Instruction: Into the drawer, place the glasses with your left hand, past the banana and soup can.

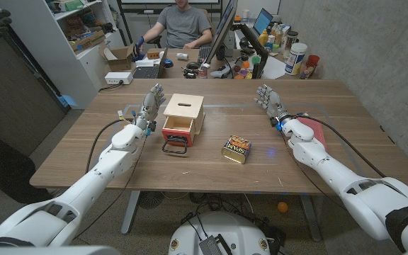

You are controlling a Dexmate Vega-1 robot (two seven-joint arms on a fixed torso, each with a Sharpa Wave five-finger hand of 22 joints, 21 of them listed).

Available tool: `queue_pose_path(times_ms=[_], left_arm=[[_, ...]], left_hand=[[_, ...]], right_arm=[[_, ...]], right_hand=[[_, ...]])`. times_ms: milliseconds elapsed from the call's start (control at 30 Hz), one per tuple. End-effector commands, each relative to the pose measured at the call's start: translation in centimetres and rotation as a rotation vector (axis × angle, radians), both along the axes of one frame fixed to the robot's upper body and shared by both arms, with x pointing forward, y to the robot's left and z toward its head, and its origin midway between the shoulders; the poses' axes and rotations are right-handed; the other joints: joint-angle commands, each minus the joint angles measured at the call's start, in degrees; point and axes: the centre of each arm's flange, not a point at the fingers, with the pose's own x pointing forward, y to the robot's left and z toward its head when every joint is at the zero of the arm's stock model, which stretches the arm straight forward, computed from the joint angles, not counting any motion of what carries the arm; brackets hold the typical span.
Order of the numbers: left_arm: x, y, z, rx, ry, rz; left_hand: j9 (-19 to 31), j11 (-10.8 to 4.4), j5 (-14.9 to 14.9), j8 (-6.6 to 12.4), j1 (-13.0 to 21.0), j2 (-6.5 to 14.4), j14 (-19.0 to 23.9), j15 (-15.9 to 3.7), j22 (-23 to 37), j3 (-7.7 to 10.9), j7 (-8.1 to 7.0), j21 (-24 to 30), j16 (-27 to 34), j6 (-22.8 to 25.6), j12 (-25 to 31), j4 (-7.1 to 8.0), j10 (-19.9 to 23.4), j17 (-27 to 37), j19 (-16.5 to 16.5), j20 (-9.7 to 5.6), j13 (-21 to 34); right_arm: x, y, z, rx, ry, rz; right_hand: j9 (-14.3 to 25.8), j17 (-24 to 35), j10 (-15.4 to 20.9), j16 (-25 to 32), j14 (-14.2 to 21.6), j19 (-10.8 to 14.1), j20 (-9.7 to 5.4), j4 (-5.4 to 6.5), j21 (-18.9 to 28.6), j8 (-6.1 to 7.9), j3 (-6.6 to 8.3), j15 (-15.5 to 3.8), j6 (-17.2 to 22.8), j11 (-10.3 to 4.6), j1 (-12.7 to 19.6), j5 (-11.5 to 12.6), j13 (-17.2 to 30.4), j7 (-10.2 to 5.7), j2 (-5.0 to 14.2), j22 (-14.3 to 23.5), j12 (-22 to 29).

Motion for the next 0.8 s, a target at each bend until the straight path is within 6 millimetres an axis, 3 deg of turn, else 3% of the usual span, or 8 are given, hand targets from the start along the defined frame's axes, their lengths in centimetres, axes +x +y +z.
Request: queue_pose_path(times_ms=[33, 233, 567, 800], left_arm=[[-2.4, -1.2, 1.0, 0.103, -0.022, 0.000], [-4.8, -1.4, 1.4, 0.182, -0.047, 0.001], [-7.8, 0.3, 1.9, 0.312, -0.073, 0.031], [-10.0, 1.9, 2.7, 0.406, -0.140, 0.054]], left_hand=[[0.32, -0.03, 0.28, 0.27, -0.05, 7.82, -11.39, 0.15, 0.12, -0.17, 0.16, 0.11, 0.14, -9.95, 0.07, -0.08, -9.94, 0.15, -4.78, 0.28, 0.21], [0.32, 0.19, 0.36, 0.26, -0.05, 7.79, -11.41, 0.10, 0.11, -0.29, 0.08, 0.05, 0.10, -10.03, 0.07, -0.09, -9.91, 0.15, -4.94, 0.60, 0.22], [0.34, -0.35, 0.49, 0.48, 0.07, 7.68, -9.99, 0.43, 0.08, -0.44, -0.29, 0.29, 0.51, -9.39, 0.44, -0.21, -8.86, 0.11, -4.32, 1.38, 0.22], [0.39, -0.68, 0.63, 1.52, 0.66, 7.16, -5.80, 0.52, -0.12, -0.57, -1.03, 1.23, 1.31, -5.46, 1.55, -0.75, -5.25, 0.02, -1.67, 2.25, 0.24]], right_arm=[[-0.2, -2.8, 1.0, 0.013, -0.018, -0.029], [-0.9, -3.7, 1.4, 0.024, -0.039, -0.040], [-1.6, -3.5, 1.1, 0.037, -0.050, -0.050], [-2.2, -3.3, 1.0, 0.042, -0.053, -0.061]], right_hand=[[0.18, 0.11, 0.87, 0.52, 0.20, 0.60, -2.75, -0.09, 0.49, 0.60, 0.51, -1.30, 0.70, -0.04, -0.22, 0.23, 0.24, -0.06, 5.39, 0.08, 0.53], [0.19, 0.07, 2.04, 0.83, 1.17, 0.90, -2.53, -0.13, 0.60, 0.88, 0.58, -1.23, 1.60, 0.43, -0.30, 0.21, 0.24, 0.05, 5.26, 0.08, 0.92], [0.20, -0.03, 3.34, 1.13, 2.62, 2.01, -1.59, -0.40, 0.97, 1.06, 0.52, -0.39, 2.49, 0.82, -0.30, 0.11, 0.25, 0.71, 4.65, 0.06, 1.24], [0.20, -0.06, 3.43, 1.07, 2.70, 2.10, -1.57, -0.45, 0.97, 1.08, 0.55, -0.37, 2.66, 0.83, -0.28, 0.10, 0.25, 0.69, 4.60, 0.07, 1.21]])
